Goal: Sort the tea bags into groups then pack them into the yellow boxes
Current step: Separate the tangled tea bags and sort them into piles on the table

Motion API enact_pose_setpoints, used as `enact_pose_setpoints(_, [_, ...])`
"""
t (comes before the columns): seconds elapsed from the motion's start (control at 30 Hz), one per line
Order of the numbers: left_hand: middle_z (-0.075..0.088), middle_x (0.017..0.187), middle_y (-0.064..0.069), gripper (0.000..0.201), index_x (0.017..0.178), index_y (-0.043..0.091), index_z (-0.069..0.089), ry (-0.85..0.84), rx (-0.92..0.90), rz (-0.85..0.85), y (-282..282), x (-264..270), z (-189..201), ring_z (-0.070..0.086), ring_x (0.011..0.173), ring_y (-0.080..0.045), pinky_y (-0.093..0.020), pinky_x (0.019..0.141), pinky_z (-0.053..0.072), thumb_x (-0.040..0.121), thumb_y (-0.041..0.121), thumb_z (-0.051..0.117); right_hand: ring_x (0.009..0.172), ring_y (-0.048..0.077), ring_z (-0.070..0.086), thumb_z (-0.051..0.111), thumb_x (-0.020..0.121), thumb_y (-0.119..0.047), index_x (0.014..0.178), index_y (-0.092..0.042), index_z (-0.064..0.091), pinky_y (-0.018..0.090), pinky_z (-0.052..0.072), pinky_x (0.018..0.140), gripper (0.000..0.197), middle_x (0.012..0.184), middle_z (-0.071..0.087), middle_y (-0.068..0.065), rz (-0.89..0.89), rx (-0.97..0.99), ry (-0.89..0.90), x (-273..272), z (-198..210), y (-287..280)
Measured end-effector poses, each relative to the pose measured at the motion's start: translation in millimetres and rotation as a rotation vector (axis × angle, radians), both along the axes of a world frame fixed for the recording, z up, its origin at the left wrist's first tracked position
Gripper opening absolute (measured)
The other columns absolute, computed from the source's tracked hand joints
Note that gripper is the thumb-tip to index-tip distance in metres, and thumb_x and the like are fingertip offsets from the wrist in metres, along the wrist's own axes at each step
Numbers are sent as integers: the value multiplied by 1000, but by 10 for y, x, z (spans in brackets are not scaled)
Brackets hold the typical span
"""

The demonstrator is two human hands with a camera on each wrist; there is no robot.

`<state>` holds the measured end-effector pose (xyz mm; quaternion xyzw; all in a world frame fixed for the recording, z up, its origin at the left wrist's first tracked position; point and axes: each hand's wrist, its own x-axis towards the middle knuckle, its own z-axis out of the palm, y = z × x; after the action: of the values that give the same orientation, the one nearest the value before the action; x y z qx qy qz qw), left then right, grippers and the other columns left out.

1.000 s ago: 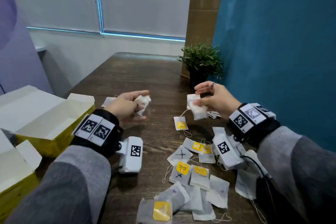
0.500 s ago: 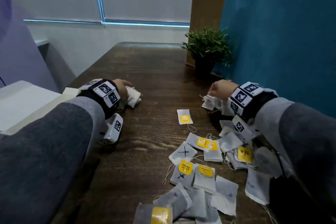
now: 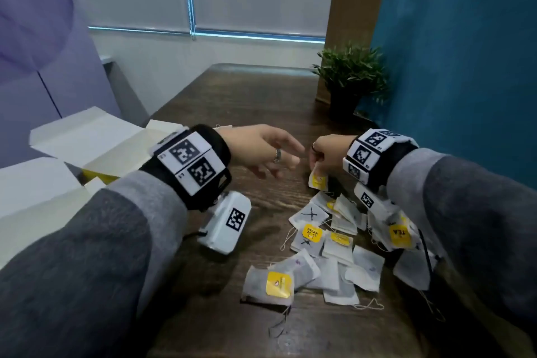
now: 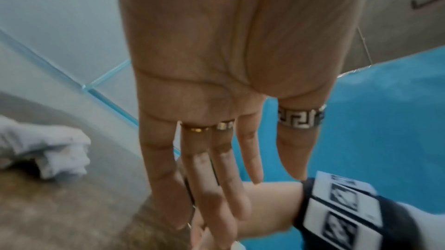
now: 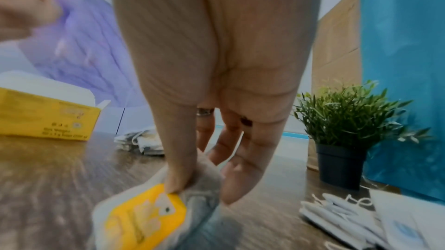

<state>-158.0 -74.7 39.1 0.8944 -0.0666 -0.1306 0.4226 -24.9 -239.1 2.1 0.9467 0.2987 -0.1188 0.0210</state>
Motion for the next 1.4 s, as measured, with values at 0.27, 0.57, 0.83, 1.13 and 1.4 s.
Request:
enact_pose_setpoints(0.27, [65,105,-2,42,111,28,57,267,459,-368,-304,-496,-243,63,97,-23,-37,85,53,74,18,76,63,9,51,63,85,-17,89,-14,61,7,39,47,5,75,59,-1,55,196,-162,-378,447,-197])
enact_pose_setpoints(0.57, [53,86,4,61,116,23,50,186,660,-393,-406,-575,-334,56,89,-24,-40,79,50,65,22,84,43,-3,43,68,82,-16,79,-15,66,9,33,44,4,50,37,-8,-47,784,-291,-628,585,-391])
enact_pose_setpoints(0.83, [59,86,0,39,99,23,58,-121,-188,-89,-30,-565,40,56,68,-9,-22,60,47,67,13,78,85,19,63,60,90,-16,83,-20,57,35,57,68,8,84,66,13,-124,1116,39,-776,544,-479])
enact_pose_setpoints(1.13, [53,70,-3,34,112,17,60,178,-1373,212,69,-209,-52,55,64,-14,-43,69,58,87,2,43,70,21,63,64,86,-18,79,-10,60,29,57,65,11,72,67,4,-178,1489,260,-928,496,-438])
enact_pose_setpoints(1.4, [45,81,-7,41,92,7,49,330,-1584,17,113,-130,-152,41,54,-10,-17,43,25,55,9,68,65,15,66,61,81,11,116,-7,53,25,58,59,40,85,60,14,-155,1451,354,-947,478,-378])
